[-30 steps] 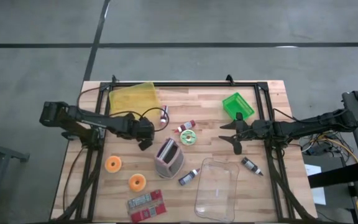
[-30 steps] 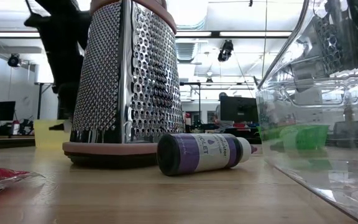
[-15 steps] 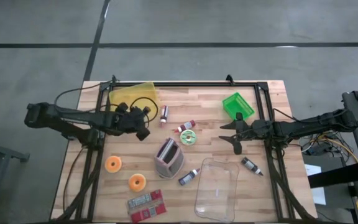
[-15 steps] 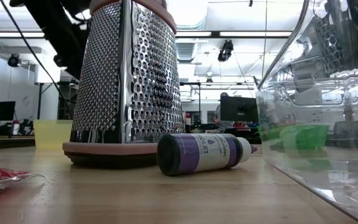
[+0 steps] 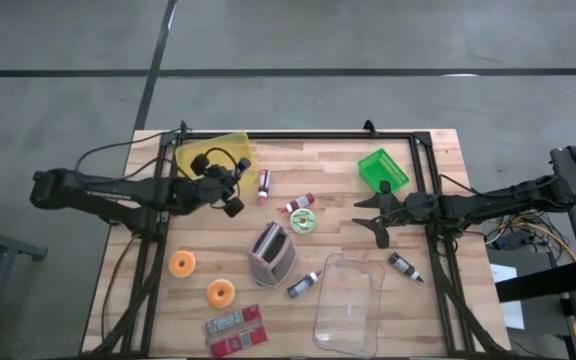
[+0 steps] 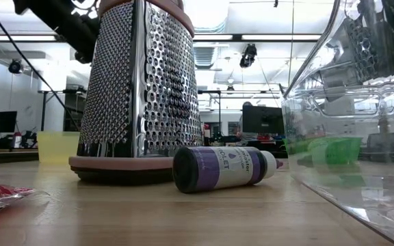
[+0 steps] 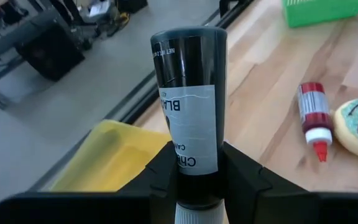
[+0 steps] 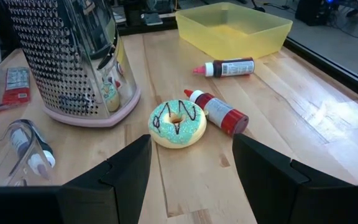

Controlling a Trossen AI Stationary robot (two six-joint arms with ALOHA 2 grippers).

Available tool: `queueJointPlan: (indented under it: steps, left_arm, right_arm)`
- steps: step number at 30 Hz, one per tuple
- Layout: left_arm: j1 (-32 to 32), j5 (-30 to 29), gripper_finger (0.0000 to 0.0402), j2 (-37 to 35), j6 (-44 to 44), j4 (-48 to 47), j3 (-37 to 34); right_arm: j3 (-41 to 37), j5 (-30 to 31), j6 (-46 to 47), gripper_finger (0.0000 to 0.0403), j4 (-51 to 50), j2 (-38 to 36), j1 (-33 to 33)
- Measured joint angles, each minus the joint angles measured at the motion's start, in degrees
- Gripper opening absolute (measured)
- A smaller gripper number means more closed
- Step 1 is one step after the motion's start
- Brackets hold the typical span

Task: Pick & Place Food Item
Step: Put the left black food coloring into the yellow bin

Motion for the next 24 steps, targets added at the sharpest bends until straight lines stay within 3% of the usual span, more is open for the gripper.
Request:
queueJointPlan:
  steps: [15, 24]
  left_arm:
    - [-0.1, 3.3, 0.0081, -1.1, 13.8, 6.2, 4.9]
    - [-0.2, 16.6, 0.0081, 0.7, 19.3, 7.9, 11.7]
  right_arm:
    - [0.0, 1.5, -0.4, 0.0221, 0.2, 0.0, 0.0]
    - [0.0, 2.9, -3.6, 0.0221, 3.6, 0.0, 0.0]
